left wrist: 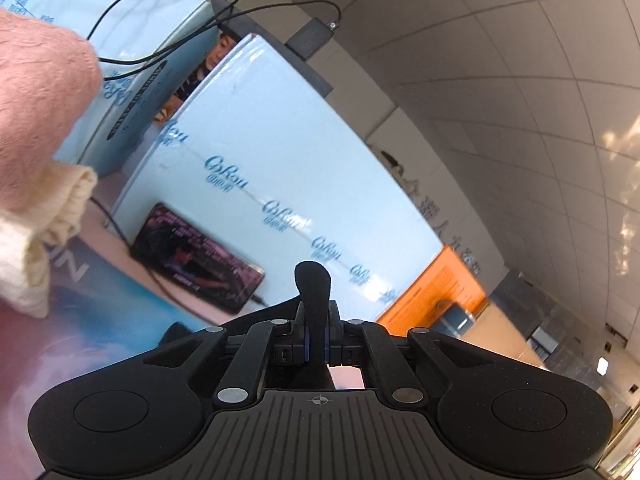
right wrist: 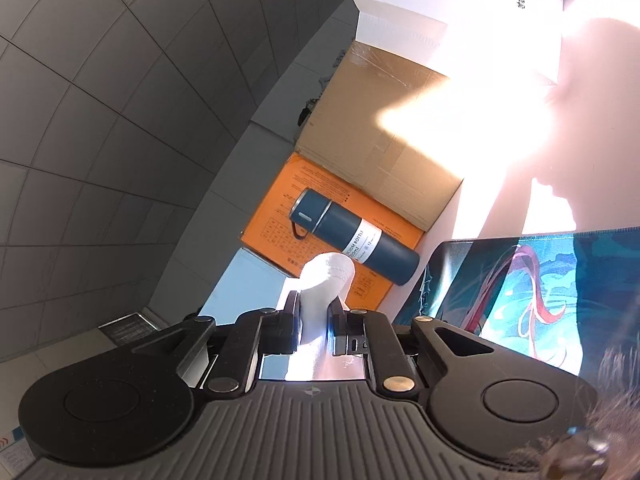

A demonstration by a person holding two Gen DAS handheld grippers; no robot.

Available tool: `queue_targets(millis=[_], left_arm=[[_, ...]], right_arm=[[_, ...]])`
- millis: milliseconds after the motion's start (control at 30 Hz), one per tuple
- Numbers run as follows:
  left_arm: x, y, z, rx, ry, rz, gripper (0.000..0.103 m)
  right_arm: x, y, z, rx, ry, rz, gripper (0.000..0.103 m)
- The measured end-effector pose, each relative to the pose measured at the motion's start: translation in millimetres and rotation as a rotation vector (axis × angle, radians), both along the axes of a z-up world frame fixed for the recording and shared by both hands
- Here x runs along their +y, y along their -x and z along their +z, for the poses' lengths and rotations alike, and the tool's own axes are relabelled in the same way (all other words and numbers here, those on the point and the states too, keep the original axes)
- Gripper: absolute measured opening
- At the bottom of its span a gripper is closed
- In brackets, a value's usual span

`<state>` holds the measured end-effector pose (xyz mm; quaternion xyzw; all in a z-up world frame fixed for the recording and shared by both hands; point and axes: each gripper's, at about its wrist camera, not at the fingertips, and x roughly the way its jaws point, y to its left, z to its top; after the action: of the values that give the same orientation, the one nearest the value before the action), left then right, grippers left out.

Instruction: Fold clothes

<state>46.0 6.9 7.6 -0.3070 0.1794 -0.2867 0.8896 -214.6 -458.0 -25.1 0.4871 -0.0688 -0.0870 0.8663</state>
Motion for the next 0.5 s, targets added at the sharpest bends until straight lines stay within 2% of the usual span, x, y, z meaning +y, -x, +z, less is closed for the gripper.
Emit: queue_targets(millis=[133,233,333,433,500], left_arm=[[19.6,45.1,-26.7,0.070,-0.124,0.027,0.004],[30.4,68.7,-46.3,0.156,-0.163,0.024,0.004],[31.7,78.1,-47.7,0.151,-0.208,0.024,0.004],[32.8,87.0,-48.5,0.143,-0.254,0.025,0.004],[35.6,92.0,-41.9,0.114,-0.276,0.044,0.004]], right_arm=[[1.2,25.5,-18.2,0.046,0.034,0.003,0.011],[4.8,48.5,-34.5,0.098,0.016,-0.016,0.011],[4.6,68.9,-51.7,0.140,-0.025,-0.039,0.011],[0.7,81.6,-61.8,0.136,-0.073,-0.058,0.007],[2.1,89.0,-60.0,0.139,-0.053,-0.080,0.007]])
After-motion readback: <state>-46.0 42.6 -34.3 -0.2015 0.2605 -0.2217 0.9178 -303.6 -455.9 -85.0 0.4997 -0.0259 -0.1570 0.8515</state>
